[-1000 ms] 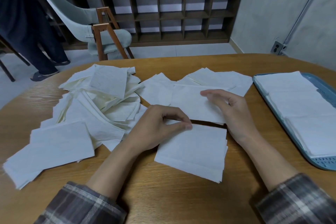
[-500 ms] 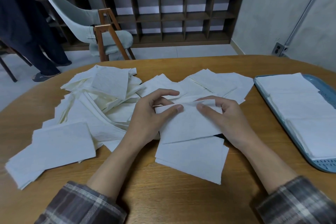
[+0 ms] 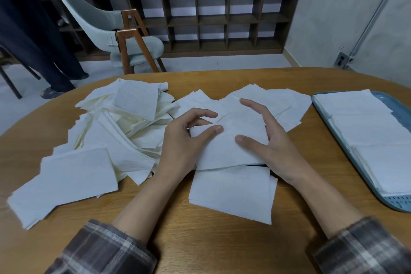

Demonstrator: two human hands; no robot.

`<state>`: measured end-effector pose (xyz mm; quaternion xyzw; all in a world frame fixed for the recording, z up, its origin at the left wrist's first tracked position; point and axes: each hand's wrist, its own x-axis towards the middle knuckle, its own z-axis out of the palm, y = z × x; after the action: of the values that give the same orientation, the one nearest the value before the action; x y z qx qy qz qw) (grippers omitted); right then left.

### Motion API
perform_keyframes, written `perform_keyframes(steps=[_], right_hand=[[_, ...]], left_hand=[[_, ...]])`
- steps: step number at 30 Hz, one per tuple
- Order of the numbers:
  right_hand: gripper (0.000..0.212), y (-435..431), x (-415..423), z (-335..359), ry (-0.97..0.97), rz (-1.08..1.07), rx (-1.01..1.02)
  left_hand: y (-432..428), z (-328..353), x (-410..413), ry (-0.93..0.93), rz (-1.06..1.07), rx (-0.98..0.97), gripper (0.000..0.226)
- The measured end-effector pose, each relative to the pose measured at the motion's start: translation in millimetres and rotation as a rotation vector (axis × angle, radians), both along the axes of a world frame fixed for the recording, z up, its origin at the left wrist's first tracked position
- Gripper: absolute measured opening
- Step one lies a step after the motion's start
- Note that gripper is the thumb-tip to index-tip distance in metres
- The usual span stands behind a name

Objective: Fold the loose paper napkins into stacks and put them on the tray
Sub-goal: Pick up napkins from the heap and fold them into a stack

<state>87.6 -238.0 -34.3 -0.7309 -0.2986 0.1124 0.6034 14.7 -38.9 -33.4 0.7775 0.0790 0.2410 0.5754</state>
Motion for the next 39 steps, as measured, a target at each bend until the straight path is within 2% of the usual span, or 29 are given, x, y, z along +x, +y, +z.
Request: perform_keyframes(steps=[5,8,10,12,16,18,20,22,26,27,30,33,36,39], right_hand=[[0.074,2,1,-3,-0.022,-0.011,0.015],[0.074,1,2,-2,-0.002,-0.015,0.097],[0.072,-1,3,0,0.031,-0.021,0.164],[0.068,-1,4,0,-0.002,-0.085,0.147],[0.052,-2,6,-2,-0.020,-0.101,0.147],[0.034,-4,5,0,-0.056,-0.068,0.107],[0.025,-3,5,-1,-0.059,-0.064,0.059],[0.028,-2,7,-5,-0.065,-0.121,0.023],[0.033,-3,15,-14,-0.119,-0.293,-0.023],[0.034,-4,17,-15,-0.133,-0.325,-0.024],[0.035,-6,21,-17,-0.157,-0.380,-0.025],[0.035,-6,21,-18,-0.140,-0.365,-0.028],[0.035,-3,19,-18,-0.128,-0.335,-0.020],[0.035,-3,18,-17,-0.088,-0.294,-0.002]], left_hand=[[-1,-1,-1,-0.015,0.011,0.008,0.023],[-2,1,0,-0.012,0.013,0.045,0.032],[-1,2,0,0.031,-0.030,-0.023,0.039],[-1,5,-2,0.082,-0.089,-0.132,0.043],[-3,6,-3,0.056,-0.105,-0.226,0.044],[-2,4,-3,0.041,-0.080,-0.185,0.044],[-1,2,-3,0.024,-0.072,-0.148,0.045],[-1,-1,-2,0.005,-0.052,-0.058,0.050],[-2,-13,2,0.049,-0.036,0.332,0.071],[-3,-15,2,0.030,-0.054,0.395,0.068],[-1,-15,2,-0.007,-0.225,0.480,0.039],[2,-16,0,0.173,-0.436,0.573,0.035],[3,-18,0,0.235,-0.454,0.585,0.033],[2,-16,1,0.228,-0.453,0.506,0.018]])
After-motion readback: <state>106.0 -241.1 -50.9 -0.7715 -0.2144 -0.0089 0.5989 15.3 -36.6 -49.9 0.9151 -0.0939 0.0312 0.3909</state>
